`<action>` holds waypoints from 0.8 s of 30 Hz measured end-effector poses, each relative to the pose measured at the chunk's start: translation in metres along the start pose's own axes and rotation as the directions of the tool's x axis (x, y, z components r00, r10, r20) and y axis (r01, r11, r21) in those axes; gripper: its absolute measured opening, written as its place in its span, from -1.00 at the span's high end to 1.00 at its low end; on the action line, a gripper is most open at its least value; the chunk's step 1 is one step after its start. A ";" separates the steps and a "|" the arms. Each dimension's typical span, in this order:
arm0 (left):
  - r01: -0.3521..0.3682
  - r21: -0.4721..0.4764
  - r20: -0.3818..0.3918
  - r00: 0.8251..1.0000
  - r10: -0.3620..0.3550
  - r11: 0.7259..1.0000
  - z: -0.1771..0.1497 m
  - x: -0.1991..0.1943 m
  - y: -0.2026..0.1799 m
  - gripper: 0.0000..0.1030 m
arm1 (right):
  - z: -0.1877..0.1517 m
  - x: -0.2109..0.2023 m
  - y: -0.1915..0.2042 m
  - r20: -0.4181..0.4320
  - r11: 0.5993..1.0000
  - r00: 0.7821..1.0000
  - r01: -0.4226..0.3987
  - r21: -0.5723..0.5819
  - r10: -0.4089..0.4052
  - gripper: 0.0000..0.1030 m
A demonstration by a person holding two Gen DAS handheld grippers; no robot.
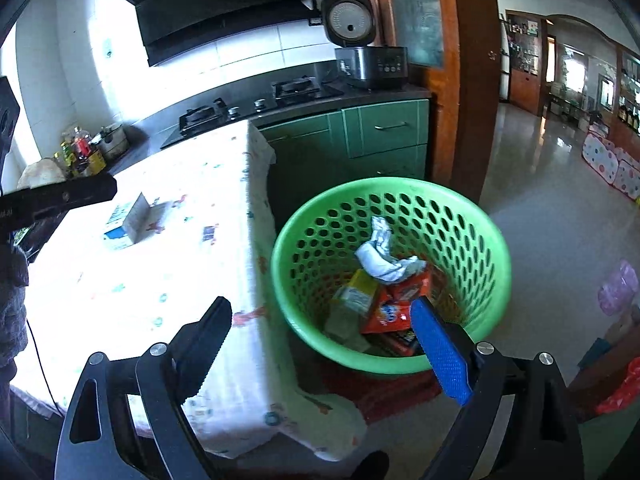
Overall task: Collect trash
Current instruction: 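Move both tools back over the table toward the milk carton and cup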
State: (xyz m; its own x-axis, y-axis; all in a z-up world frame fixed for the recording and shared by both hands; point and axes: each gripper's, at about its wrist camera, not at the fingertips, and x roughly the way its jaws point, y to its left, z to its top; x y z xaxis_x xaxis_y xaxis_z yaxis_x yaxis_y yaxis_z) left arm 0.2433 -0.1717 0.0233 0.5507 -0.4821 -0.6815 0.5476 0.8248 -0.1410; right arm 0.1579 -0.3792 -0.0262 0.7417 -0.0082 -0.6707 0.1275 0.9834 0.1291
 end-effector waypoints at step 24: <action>-0.209 -0.204 0.023 0.976 0.218 0.956 -0.071 -0.071 0.114 -0.67 | 0.010 0.013 0.093 -0.028 0.987 0.994 -0.112 -0.111 0.110 -0.72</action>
State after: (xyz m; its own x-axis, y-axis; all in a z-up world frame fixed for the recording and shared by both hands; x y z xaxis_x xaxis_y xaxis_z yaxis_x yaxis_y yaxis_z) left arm 0.2215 -0.0227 0.0047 0.6715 -0.2971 -0.6788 0.2797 0.9500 -0.1391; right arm 0.1858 -0.2895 -0.0157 0.7325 0.1049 -0.6727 -0.0307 0.9921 0.1213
